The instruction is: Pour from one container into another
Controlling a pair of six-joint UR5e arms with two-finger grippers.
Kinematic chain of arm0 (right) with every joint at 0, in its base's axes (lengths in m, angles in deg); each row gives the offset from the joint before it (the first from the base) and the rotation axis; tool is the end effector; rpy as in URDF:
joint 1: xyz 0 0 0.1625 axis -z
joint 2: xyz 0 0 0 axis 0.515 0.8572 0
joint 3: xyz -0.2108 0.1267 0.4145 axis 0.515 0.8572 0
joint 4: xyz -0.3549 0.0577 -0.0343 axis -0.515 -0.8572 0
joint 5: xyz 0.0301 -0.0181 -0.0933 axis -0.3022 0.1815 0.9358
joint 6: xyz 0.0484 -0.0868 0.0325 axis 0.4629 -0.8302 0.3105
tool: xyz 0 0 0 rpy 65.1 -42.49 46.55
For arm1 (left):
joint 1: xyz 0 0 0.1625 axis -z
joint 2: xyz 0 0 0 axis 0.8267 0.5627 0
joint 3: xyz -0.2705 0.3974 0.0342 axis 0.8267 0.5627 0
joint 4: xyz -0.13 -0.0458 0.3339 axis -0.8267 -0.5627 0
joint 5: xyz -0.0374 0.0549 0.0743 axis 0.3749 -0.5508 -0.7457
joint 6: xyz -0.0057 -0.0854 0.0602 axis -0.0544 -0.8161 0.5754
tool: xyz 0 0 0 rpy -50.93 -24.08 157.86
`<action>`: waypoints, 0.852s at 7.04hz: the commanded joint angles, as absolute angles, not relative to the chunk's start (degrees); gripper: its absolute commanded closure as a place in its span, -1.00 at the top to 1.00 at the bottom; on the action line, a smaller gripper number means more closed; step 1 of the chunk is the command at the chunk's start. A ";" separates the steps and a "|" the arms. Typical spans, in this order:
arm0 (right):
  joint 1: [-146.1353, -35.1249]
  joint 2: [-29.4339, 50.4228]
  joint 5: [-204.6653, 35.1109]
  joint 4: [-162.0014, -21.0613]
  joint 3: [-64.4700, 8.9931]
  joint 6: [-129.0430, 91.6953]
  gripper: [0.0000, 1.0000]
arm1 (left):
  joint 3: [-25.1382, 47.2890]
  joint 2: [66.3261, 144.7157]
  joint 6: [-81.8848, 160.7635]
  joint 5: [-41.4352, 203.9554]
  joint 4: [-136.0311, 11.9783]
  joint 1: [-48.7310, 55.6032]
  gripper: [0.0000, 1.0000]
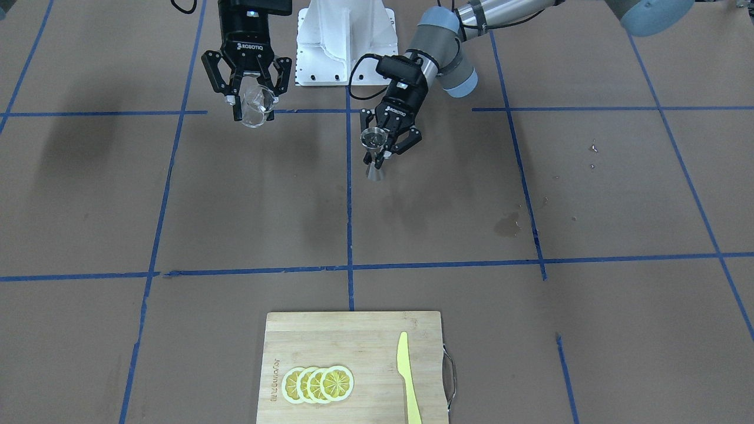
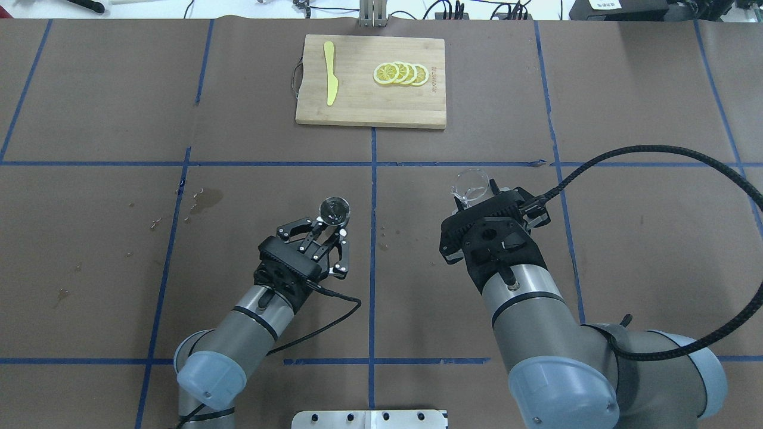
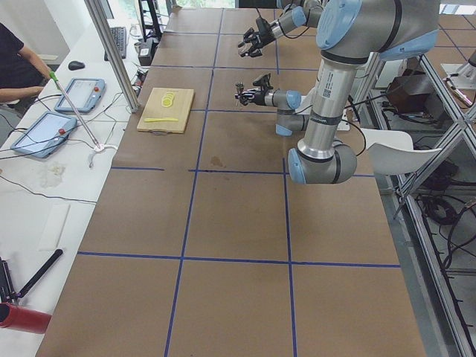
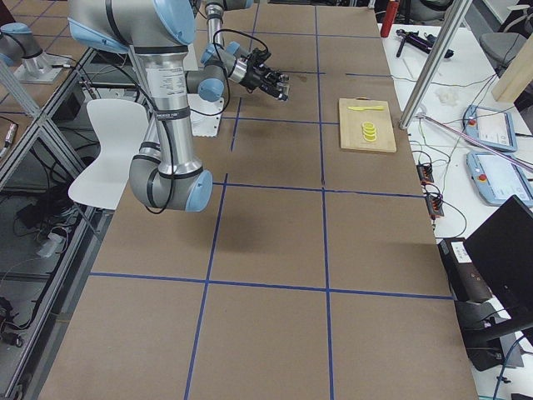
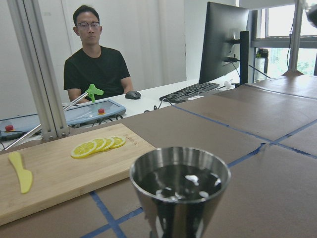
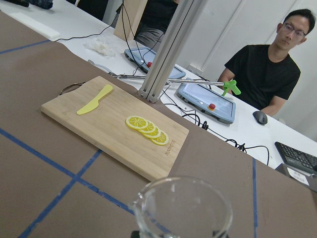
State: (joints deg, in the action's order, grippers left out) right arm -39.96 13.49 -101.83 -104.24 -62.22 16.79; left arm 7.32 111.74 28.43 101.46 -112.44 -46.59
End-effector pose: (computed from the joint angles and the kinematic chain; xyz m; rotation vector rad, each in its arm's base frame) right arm -0.4105 -0.2807 0.3060 1.0841 -0.5004 -0.0271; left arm 0.5297 -0.2996 0.3550 1.4183 0.9068 -0.0114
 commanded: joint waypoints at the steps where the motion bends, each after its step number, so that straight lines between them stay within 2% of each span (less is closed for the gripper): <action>1: -39.88 18.61 -103.59 -97.55 -62.01 30.34 -1.00 | 14.65 104.24 28.24 98.24 -112.56 -46.27 -1.00; 3: -39.96 31.07 -103.68 -82.17 -61.40 30.92 -1.00 | 18.61 98.00 27.54 92.55 -114.22 -46.09 -1.00; 4: -40.05 34.00 -103.68 -77.32 -60.09 30.57 -1.00 | 18.63 92.49 27.36 90.77 -116.32 -46.09 -1.00; 6: -40.05 35.26 -103.59 -74.73 -58.76 30.65 -1.00 | 18.28 75.91 20.82 91.45 -128.33 -45.92 -1.00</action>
State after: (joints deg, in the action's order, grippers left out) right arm -40.04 34.21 -103.66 -76.38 -59.60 30.61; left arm 18.47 85.78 24.91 91.38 -122.04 -45.98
